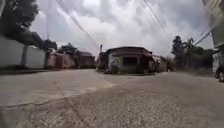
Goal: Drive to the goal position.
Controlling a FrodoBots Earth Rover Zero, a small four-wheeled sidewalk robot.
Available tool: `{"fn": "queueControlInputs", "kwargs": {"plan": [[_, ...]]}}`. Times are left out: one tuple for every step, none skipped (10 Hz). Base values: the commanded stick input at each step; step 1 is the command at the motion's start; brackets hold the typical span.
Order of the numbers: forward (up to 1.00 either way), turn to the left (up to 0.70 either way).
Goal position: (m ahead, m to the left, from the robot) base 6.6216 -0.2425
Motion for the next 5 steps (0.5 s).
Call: {"fn": "queueControlInputs", "kwargs": {"plan": [[0.50,0.01],[0.50,0.01],[0.50,0.01],[0.50,0.01],[0.50,0.01]]}}
